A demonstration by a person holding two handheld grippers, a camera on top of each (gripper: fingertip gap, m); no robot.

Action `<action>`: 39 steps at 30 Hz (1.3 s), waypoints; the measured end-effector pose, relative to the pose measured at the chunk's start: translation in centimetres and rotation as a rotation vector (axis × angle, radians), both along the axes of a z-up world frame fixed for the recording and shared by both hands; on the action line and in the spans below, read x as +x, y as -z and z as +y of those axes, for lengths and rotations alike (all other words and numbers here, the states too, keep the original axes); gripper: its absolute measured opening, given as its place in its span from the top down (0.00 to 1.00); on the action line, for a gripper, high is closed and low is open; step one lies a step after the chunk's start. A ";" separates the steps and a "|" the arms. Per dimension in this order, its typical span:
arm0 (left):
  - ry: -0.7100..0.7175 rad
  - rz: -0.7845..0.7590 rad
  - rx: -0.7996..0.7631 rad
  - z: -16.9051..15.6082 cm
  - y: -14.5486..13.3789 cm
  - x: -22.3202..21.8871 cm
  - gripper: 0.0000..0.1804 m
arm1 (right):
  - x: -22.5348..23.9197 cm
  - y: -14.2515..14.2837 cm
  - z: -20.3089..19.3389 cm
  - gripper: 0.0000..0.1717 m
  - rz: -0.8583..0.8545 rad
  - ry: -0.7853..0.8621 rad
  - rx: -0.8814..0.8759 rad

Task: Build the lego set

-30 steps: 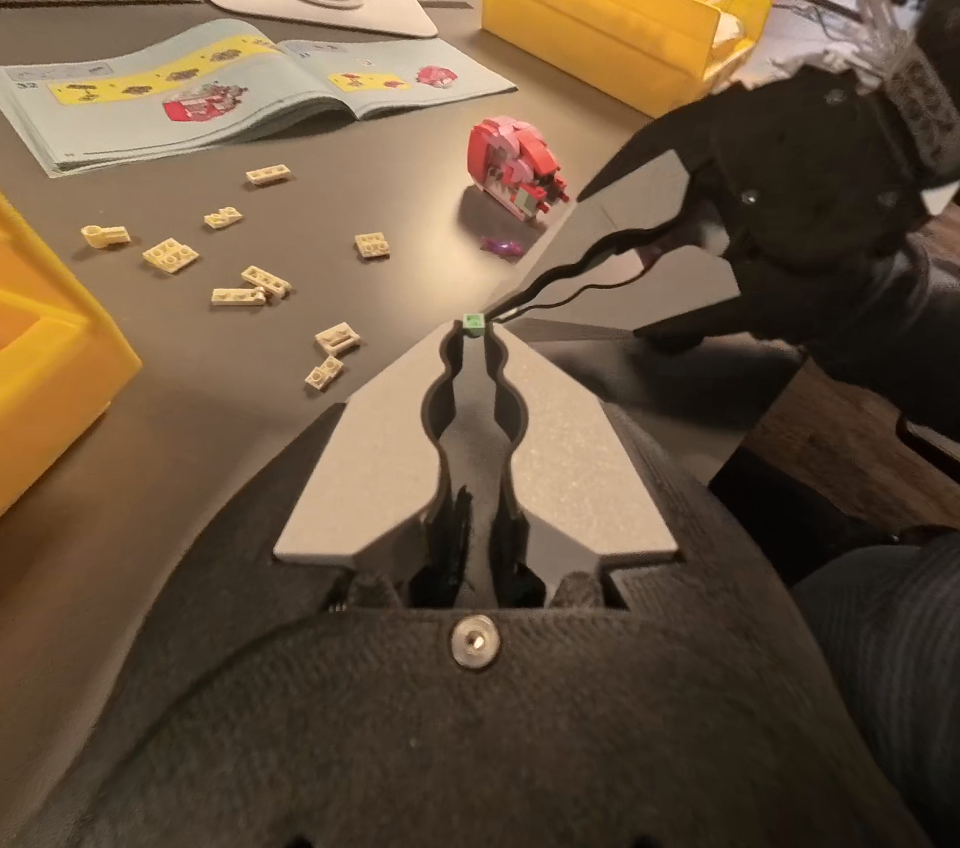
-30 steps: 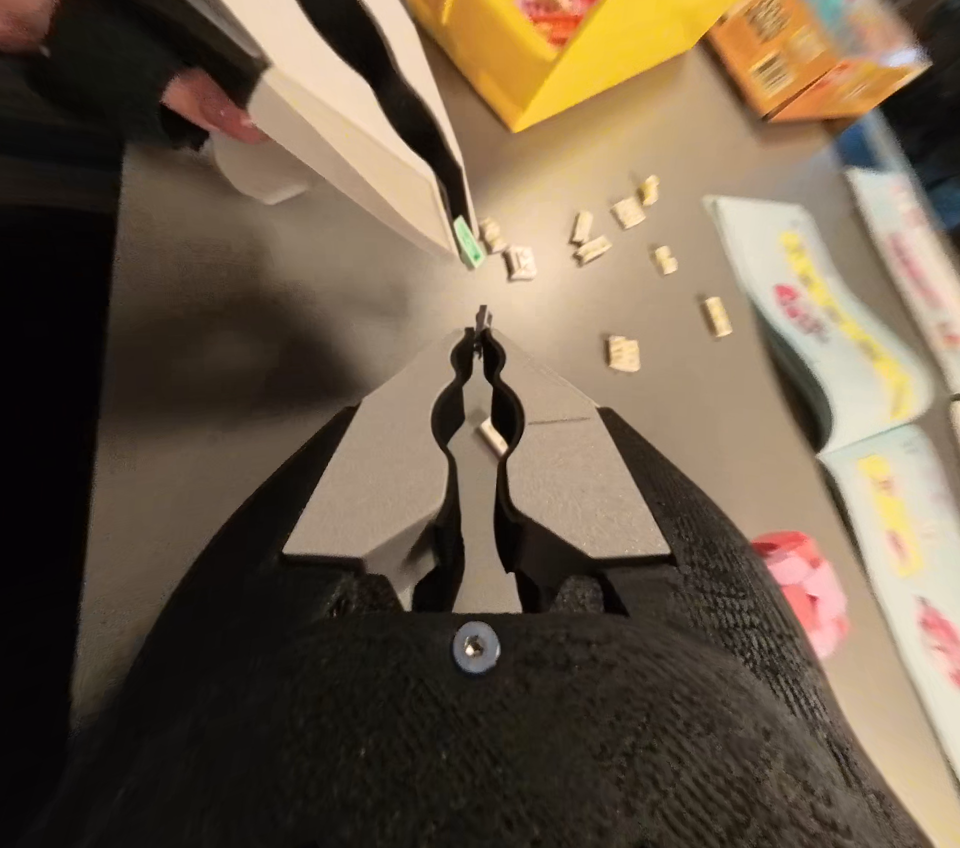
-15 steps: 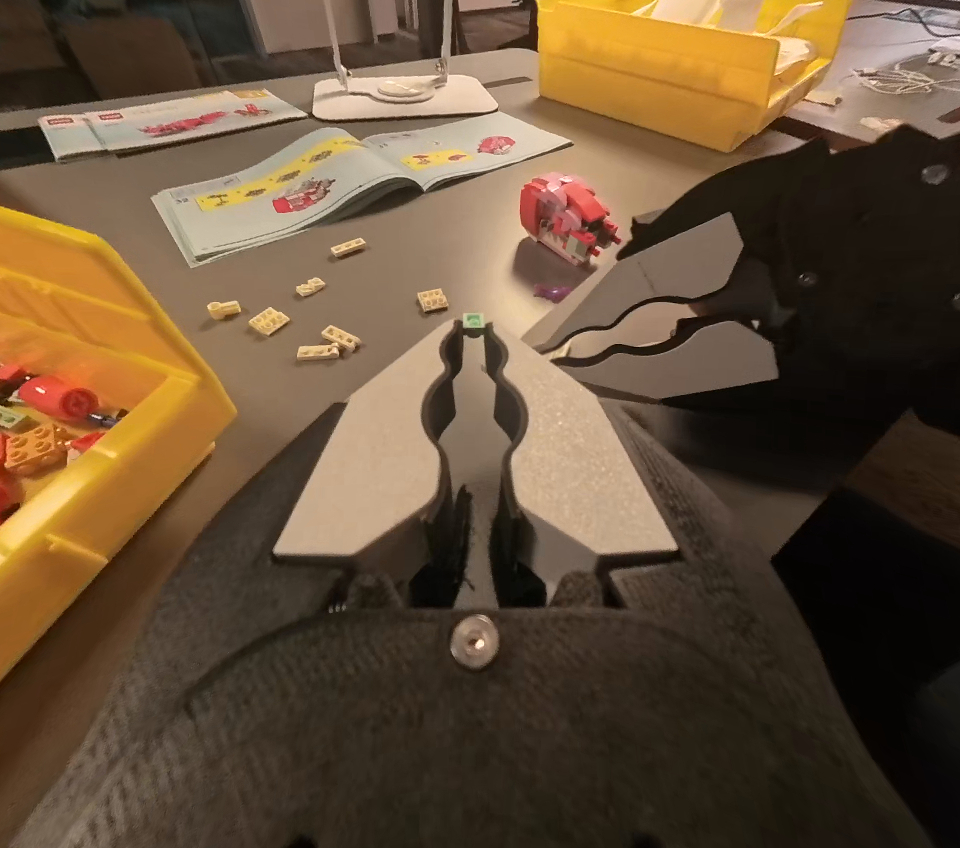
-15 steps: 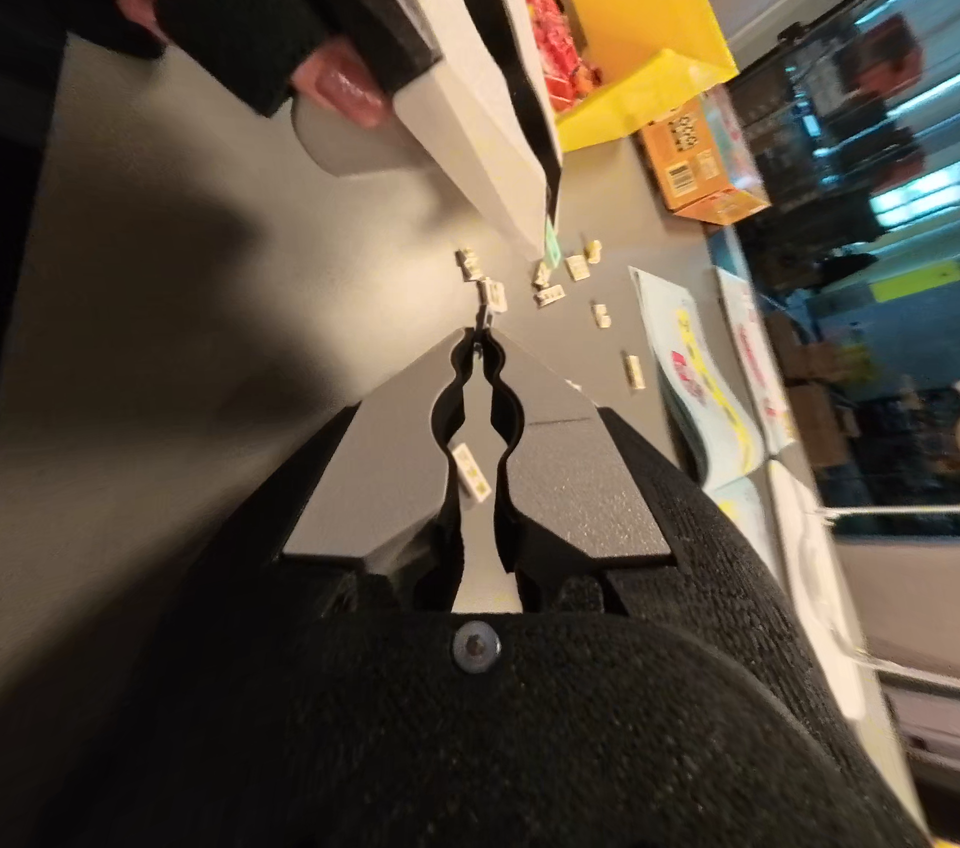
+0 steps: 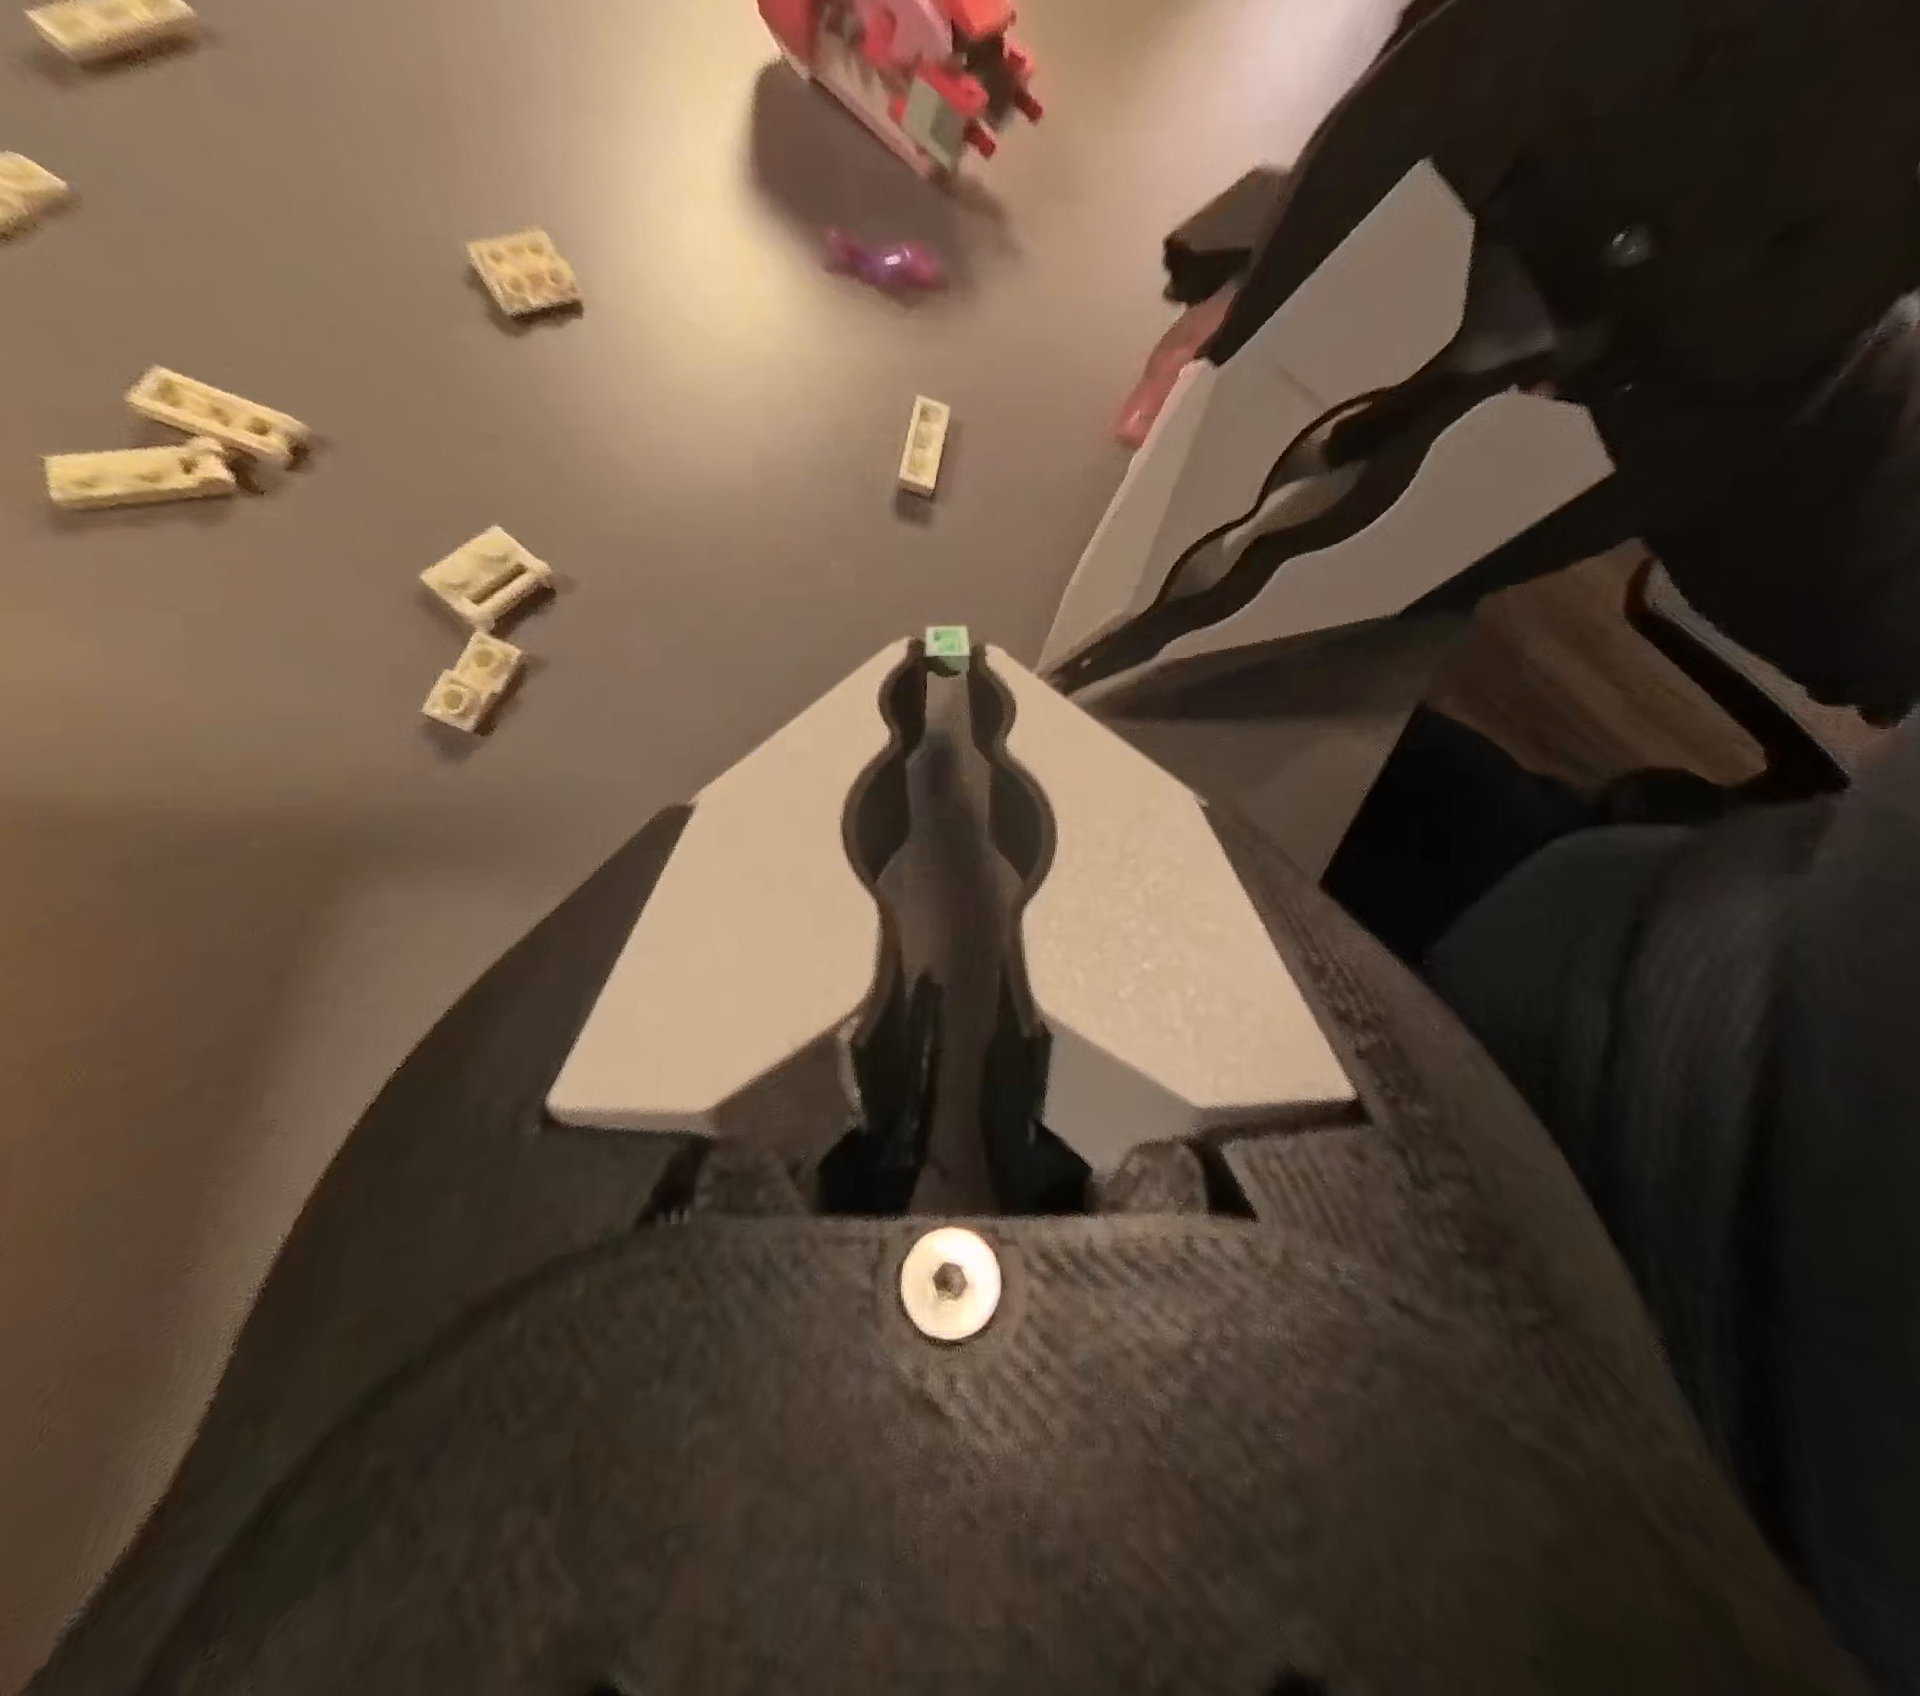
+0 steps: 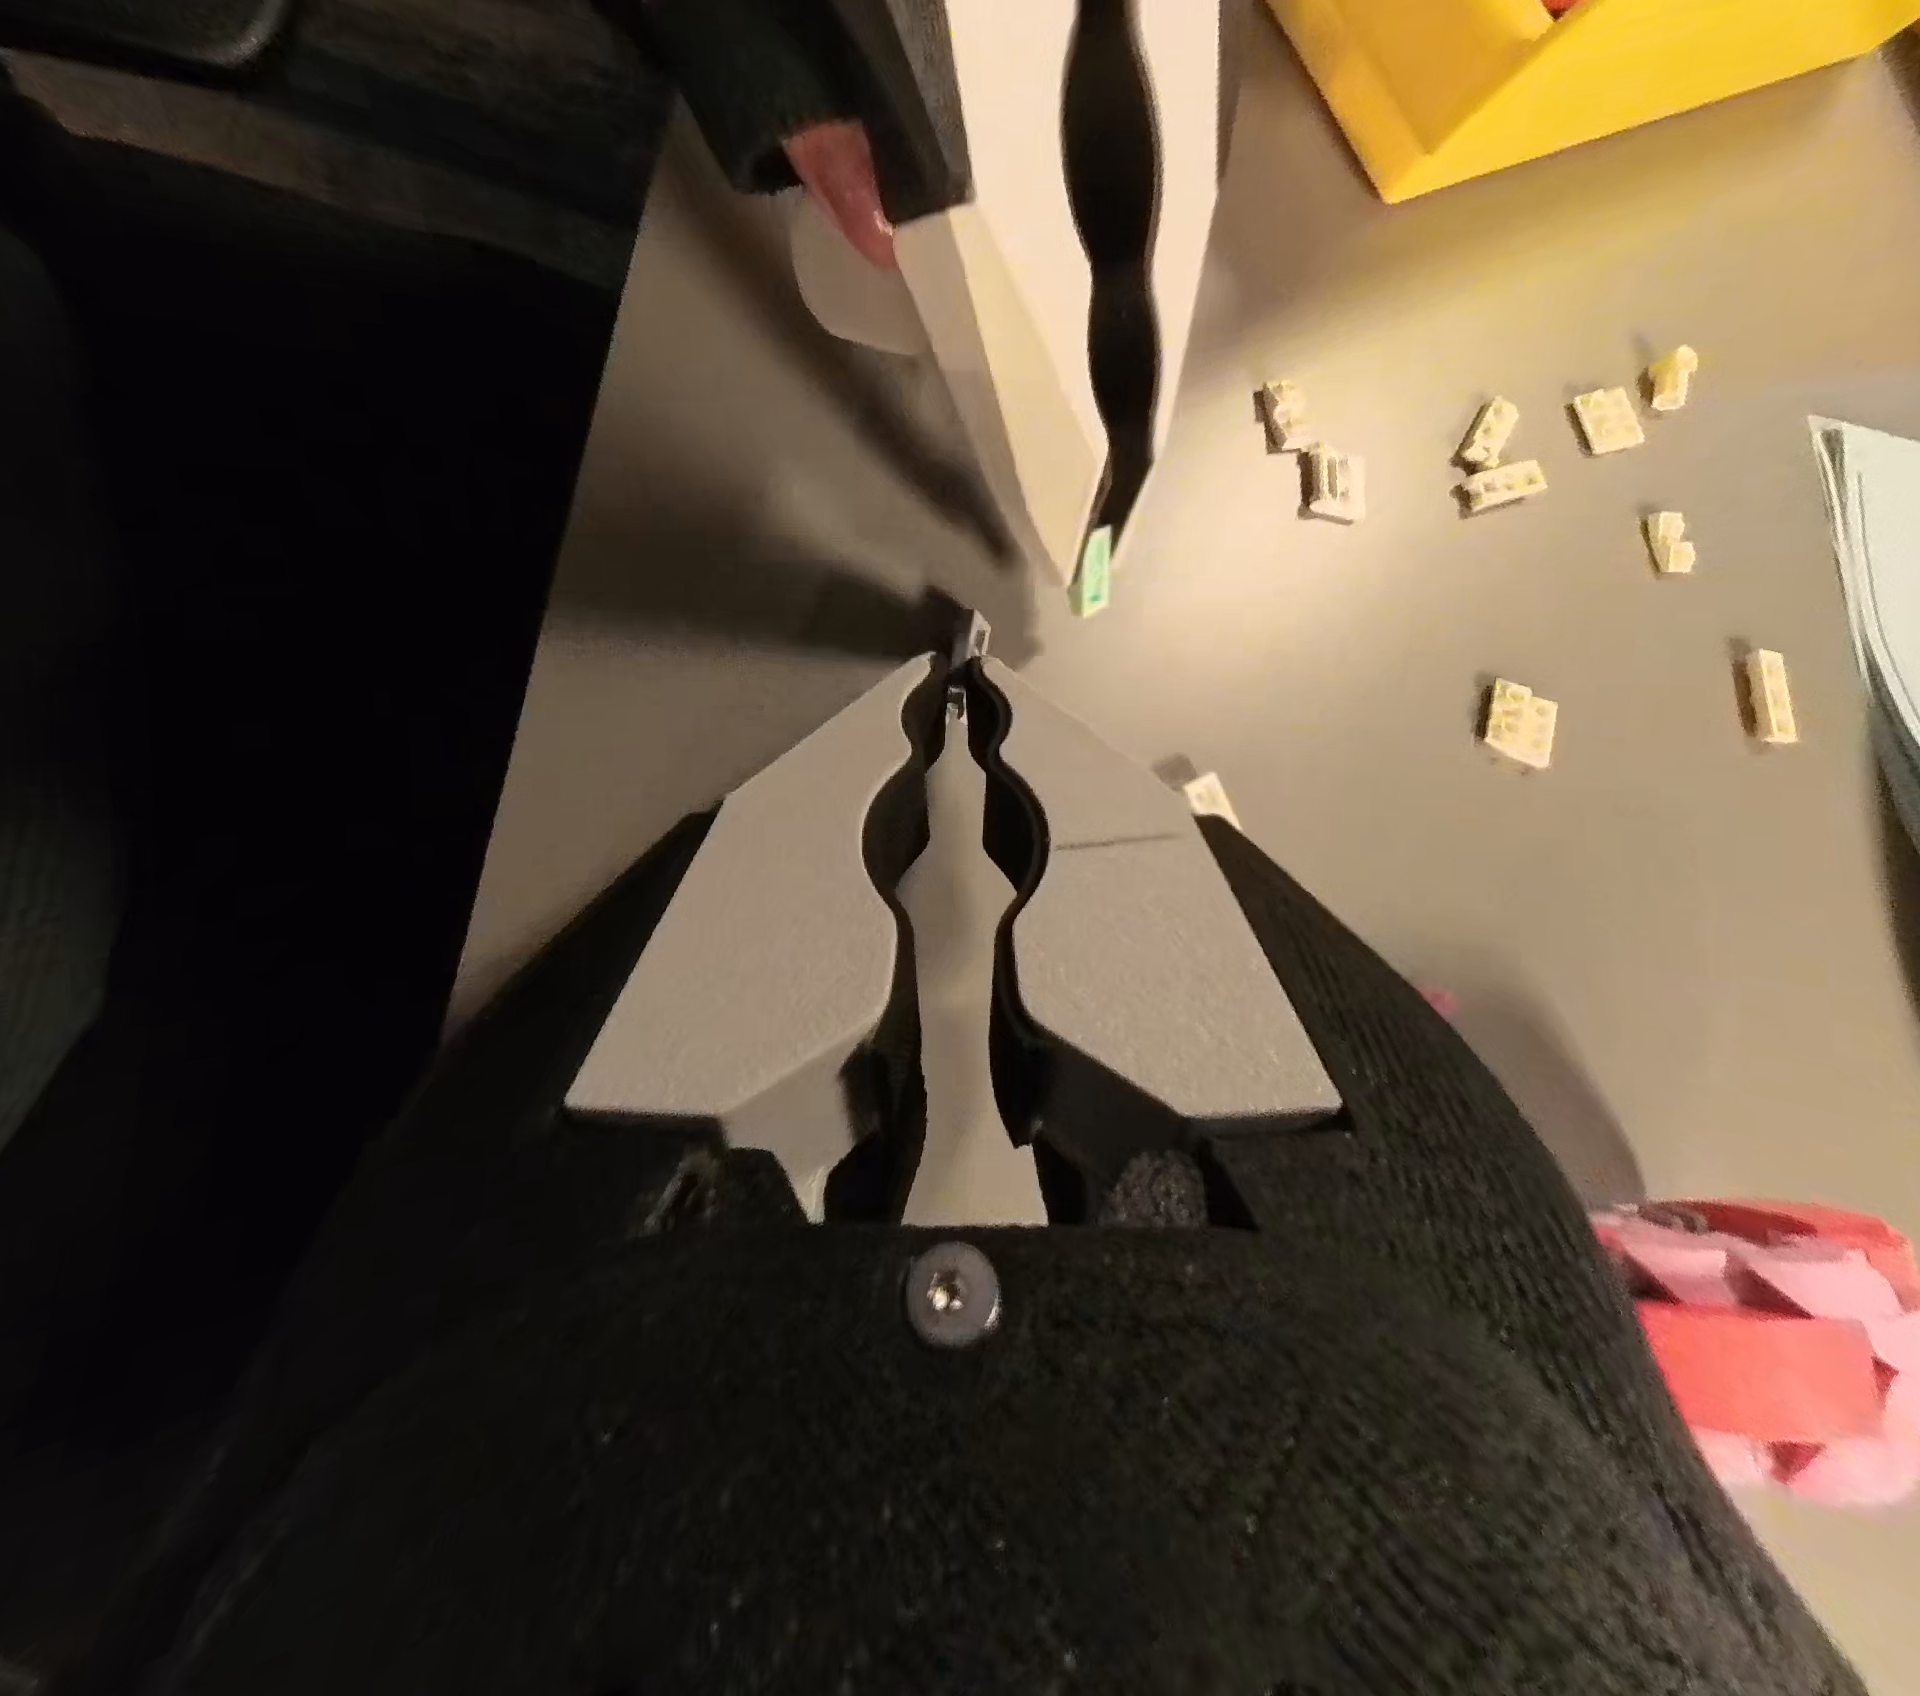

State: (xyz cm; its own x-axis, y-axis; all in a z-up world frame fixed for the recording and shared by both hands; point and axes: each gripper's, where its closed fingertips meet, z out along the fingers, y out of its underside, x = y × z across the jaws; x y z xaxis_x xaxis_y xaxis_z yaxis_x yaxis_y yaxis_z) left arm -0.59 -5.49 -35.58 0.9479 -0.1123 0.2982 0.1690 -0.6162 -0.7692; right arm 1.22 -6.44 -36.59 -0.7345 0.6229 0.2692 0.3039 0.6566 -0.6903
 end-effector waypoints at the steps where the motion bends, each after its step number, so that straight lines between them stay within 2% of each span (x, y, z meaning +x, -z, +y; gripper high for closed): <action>1: 0.015 -0.005 -0.025 -0.1 0.4 0.1 0.96 | 0.1 0.0 0.2 0.99 0.006 0.003 0.010; 13: 0.028 0.013 -0.074 0.0 1.0 0.3 0.96 | 0.3 -0.4 0.9 0.99 0.104 0.015 0.049; 24: 0.017 0.031 -0.079 -0.1 1.1 0.2 0.96 | 0.6 0.0 0.5 0.99 0.026 -0.019 -0.037; 28: 0.021 0.027 -0.078 -0.1 1.1 0.4 0.96 | 0.5 0.0 0.6 0.99 -0.035 0.024 -0.122; 34: 0.025 0.027 -0.079 -0.1 1.1 0.5 0.96 | 0.6 -0.1 0.6 0.98 -0.284 0.114 -0.406; 39: 0.025 0.025 -0.077 -0.1 1.1 0.5 0.96 | 0.6 -0.3 0.7 0.98 -0.353 0.125 -0.485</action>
State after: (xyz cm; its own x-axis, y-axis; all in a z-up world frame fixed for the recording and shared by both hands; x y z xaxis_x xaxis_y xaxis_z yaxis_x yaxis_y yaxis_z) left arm -0.05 -5.58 -36.68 0.9523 -0.1138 0.2831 0.1341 -0.6774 -0.7233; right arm 1.80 -5.75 -36.32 -0.6411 0.7006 -0.3133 0.6235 0.2374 -0.7449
